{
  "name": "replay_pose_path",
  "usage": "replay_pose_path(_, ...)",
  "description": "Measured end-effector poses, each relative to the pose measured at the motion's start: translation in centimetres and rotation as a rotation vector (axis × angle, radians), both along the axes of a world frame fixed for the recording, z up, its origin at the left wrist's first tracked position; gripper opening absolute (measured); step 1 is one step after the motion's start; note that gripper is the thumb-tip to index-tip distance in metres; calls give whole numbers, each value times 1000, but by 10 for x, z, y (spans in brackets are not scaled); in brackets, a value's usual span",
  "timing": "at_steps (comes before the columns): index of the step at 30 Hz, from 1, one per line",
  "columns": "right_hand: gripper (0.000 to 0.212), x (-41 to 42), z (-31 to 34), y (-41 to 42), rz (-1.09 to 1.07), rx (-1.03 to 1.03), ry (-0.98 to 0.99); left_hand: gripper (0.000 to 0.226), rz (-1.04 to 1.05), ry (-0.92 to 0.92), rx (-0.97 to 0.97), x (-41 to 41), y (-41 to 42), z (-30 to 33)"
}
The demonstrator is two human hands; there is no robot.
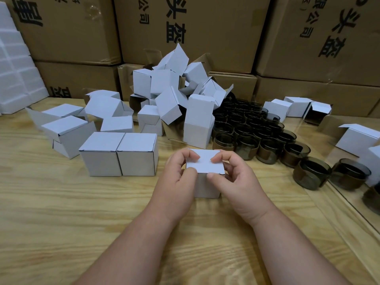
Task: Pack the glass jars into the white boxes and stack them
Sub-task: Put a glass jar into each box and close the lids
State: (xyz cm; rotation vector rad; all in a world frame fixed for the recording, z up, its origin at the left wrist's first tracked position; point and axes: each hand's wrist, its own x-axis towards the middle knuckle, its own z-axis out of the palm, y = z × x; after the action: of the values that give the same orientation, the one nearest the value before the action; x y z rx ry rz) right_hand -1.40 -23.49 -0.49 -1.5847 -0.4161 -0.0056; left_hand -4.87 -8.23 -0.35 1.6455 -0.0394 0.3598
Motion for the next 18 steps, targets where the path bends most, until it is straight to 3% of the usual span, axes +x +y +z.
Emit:
replay_pose_path(3,29,0,-1,2,-8,3,12,29,101,-105,94,-1,1,0)
replay_pose_path(7,36,6,-11,15,-102,-38,-37,30,404,-441,266,-1,16,11)
replay_pose_path(9,36,12,-13,26,-156,-109,-69,27,589,-525,355,2,33,14)
replay_pose_path(13,49,28,-16,42,-206,-243,-115,39,884,-387,406,4,79,19)
replay_pose_path(18,43,41,-14,54,-164,-323,-170,52,1005,-84,198,3,109,13)
